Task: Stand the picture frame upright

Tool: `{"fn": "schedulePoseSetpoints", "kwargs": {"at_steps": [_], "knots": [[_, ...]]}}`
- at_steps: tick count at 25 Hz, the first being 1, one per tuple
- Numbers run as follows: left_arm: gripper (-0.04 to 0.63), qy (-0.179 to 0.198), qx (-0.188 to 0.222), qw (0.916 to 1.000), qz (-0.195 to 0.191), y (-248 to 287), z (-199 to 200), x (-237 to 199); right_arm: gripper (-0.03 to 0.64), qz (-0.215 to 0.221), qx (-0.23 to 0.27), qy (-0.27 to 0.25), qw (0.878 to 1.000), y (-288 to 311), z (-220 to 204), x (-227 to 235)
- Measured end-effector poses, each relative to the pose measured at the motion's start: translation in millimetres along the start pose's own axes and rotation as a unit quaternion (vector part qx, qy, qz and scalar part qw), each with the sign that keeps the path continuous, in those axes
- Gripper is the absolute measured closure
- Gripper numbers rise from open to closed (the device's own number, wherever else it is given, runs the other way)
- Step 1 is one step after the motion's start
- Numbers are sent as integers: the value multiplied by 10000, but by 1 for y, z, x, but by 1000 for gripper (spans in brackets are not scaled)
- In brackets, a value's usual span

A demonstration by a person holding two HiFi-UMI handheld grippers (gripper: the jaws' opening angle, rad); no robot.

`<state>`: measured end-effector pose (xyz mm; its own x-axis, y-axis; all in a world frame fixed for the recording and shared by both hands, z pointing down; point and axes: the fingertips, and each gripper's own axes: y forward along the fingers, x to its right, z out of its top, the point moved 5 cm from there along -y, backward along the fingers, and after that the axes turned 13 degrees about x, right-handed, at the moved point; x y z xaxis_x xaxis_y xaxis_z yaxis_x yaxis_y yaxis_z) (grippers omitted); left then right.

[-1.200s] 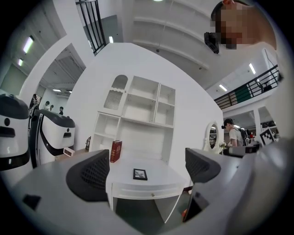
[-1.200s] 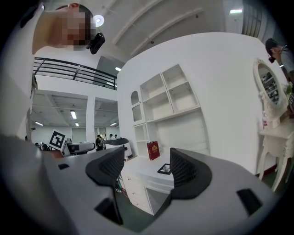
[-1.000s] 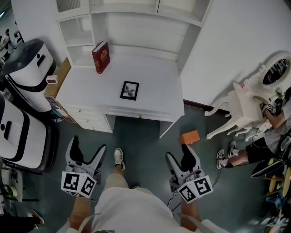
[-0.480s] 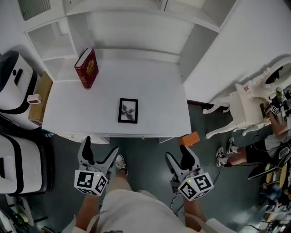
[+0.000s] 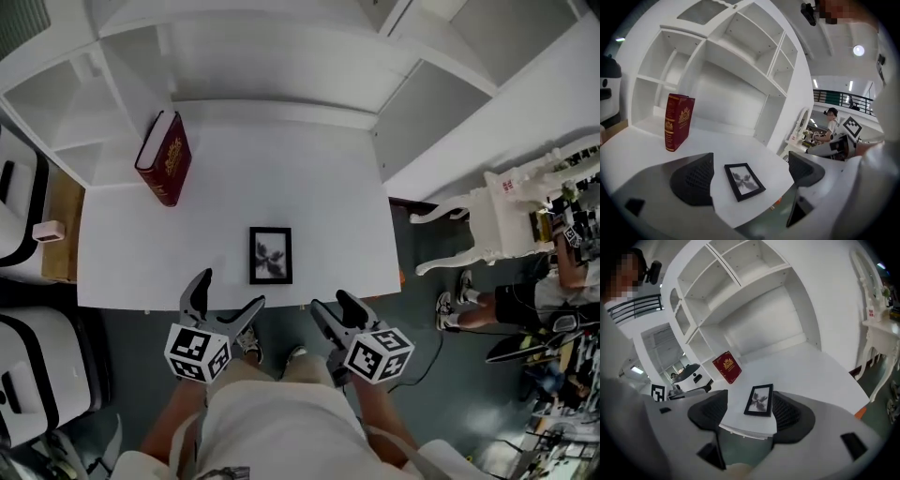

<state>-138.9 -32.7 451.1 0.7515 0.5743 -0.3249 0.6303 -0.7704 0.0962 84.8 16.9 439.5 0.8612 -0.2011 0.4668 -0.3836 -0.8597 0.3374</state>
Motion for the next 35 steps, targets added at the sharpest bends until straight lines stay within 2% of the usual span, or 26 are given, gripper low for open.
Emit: {"fn": "schedulePoseSetpoints", "kwargs": {"at_steps": [4,8,11,14,16,19,23,30,35], "knots": [[100,-79,-355,9993,85,24,-9,-16,322,-92,-420,-159,9989,37,-11,8],[101,53,-855,9961,204,56,-34,-27,325,-173,-1172,-439,9920,88,-37,29],[101,184,-1201,9921,297,83,-52,-32,328,-271,-1473,-559,9871,118,-49,46],[108,348,-1671,9846,383,105,-71,-37,388,-400,-1714,-758,9815,136,-59,64],[129,335,-2005,9779,485,114,-84,-41,391,-394,-1871,-879,9776,144,-64,73],[199,236,-2381,9689,631,123,-101,-51,390,-260,-2006,-898,9752,157,-66,79],[301,157,-2582,9615,934,128,-113,-60,391,-40,-2158,-1028,9710,173,-67,79],[378,-48,-2763,9536,1196,142,-123,-63,394,130,-2429,-1081,9639,193,-72,82],[410,-8,-2874,9493,1276,144,-126,-65,410,98,-2469,-1062,9632,198,-74,83]]}}
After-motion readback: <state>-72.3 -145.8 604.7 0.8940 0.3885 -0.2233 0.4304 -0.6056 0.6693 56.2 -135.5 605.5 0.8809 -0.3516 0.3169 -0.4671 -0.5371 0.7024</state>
